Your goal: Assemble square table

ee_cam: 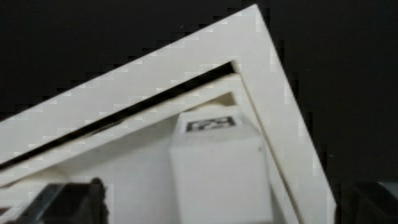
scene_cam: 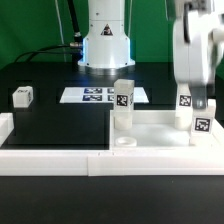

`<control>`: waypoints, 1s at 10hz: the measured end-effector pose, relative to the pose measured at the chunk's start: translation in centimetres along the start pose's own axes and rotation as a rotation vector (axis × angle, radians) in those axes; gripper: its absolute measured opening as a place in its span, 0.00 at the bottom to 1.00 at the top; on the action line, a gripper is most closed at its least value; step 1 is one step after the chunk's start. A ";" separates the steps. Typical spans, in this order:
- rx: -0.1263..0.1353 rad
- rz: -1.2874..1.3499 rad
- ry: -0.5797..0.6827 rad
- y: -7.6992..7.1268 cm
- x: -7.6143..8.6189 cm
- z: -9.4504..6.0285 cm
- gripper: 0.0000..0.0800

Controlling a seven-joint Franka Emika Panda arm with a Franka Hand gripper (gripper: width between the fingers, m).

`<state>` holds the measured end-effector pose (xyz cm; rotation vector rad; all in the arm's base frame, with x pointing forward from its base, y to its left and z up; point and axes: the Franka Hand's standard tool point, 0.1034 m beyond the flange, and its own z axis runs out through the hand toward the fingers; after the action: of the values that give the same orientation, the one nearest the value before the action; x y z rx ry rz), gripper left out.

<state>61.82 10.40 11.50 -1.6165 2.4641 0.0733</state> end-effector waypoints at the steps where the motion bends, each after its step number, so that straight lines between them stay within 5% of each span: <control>1: 0.005 -0.018 -0.003 -0.3 0.5 -0.7 0.81; 10: 0.003 -0.038 0.002 -0.3 0.7 -0.5 0.81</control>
Offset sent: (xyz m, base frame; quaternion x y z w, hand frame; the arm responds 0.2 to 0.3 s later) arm 0.0000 0.0000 0.0000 0.0000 0.0000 0.0000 1.0000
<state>61.73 9.63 11.83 -1.6630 2.4328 0.0626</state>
